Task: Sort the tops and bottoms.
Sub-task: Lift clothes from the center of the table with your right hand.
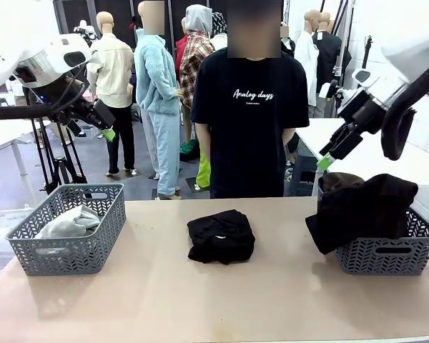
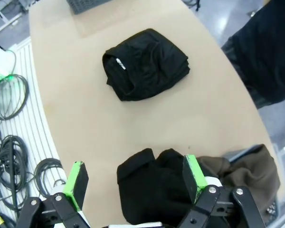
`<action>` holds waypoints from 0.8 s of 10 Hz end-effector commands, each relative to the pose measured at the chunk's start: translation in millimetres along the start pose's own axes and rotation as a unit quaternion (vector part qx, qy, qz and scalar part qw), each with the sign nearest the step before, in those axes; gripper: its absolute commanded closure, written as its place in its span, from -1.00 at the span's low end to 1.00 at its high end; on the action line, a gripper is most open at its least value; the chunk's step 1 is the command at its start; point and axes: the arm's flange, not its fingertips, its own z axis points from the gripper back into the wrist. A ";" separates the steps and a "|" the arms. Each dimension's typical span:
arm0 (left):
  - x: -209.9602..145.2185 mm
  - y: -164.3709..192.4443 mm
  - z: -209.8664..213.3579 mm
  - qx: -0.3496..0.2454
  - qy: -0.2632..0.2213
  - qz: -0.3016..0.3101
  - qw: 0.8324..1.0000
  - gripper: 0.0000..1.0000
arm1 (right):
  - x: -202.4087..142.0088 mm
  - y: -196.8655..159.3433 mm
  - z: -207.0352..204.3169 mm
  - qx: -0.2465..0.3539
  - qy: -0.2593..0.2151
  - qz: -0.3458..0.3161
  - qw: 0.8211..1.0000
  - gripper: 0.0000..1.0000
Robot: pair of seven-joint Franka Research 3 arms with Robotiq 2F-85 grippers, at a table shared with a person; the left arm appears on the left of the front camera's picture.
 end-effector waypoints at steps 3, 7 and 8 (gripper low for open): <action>0.5 0.5 0.9 0.000 -0.001 0.000 1.000 -1.00 | -3.8 18.9 -18.2 -0.003 -0.002 0.032 0.999 -1.00; 0.5 0.5 0.9 0.000 -0.001 0.000 1.000 -1.00 | 69.3 8.4 -114.5 -0.059 0.060 0.129 0.988 -1.00; 0.5 0.5 0.9 0.000 -0.001 0.000 1.000 -1.00 | 81.7 -3.2 -136.5 -0.056 0.066 0.136 0.987 -1.00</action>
